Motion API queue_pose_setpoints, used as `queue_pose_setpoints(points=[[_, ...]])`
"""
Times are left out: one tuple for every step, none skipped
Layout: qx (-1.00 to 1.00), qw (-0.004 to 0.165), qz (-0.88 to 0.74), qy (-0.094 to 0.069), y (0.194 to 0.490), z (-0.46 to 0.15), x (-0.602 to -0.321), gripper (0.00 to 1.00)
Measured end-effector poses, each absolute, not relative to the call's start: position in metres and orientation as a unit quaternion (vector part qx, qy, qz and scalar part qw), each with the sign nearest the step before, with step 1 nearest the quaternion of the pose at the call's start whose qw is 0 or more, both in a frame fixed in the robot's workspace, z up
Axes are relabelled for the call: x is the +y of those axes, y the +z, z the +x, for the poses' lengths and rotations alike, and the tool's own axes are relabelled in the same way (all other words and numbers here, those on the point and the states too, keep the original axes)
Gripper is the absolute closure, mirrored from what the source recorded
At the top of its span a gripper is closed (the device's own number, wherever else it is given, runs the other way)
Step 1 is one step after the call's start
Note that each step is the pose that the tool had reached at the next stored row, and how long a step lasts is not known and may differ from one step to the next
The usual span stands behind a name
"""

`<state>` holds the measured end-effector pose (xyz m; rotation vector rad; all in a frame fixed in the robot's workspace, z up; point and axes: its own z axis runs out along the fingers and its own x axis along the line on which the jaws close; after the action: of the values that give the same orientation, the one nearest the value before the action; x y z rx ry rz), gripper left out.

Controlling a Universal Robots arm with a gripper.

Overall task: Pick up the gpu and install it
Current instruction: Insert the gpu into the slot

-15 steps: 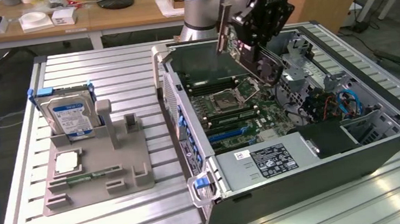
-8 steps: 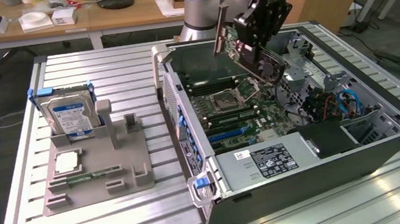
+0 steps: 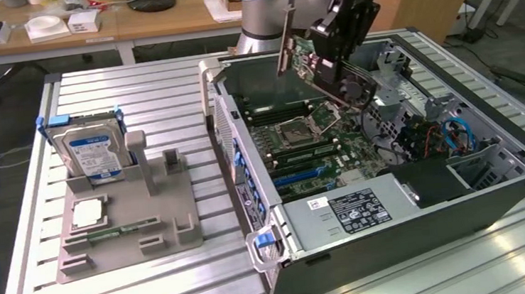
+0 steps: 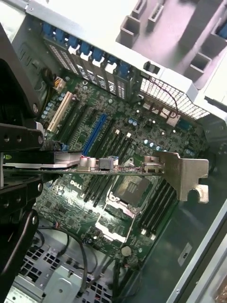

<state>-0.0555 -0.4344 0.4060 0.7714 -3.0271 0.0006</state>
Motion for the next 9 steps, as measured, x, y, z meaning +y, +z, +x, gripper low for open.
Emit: queue_pose_setpoints(points=[[-0.967, 0.009, 0.254, 0.000, 0.4059, -0.0556, -0.4344, 0.73], [-0.965, 0.009, 0.261, 0.000, 0.4059, -0.0556, -0.4344, 0.73], [-0.963, 0.009, 0.268, 0.000, 0.4059, -0.0556, -0.4344, 0.73], [-0.961, 0.009, 0.275, 0.000, 0.4059, -0.0556, -0.4344, 0.73], [-0.959, 0.009, 0.282, 0.001, 0.4059, -0.0556, -0.4344, 0.73], [-0.957, 0.009, 0.289, 0.001, 0.4059, -0.0556, -0.4344, 0.73], [-0.955, 0.009, 0.297, 0.001, 0.4059, -0.0556, -0.4344, 0.73], [-0.953, 0.009, 0.304, 0.001, 0.4058, -0.0556, -0.4344, 0.73], [-0.950, 0.009, 0.312, 0.001, 0.4058, -0.0556, -0.4344, 0.73]])
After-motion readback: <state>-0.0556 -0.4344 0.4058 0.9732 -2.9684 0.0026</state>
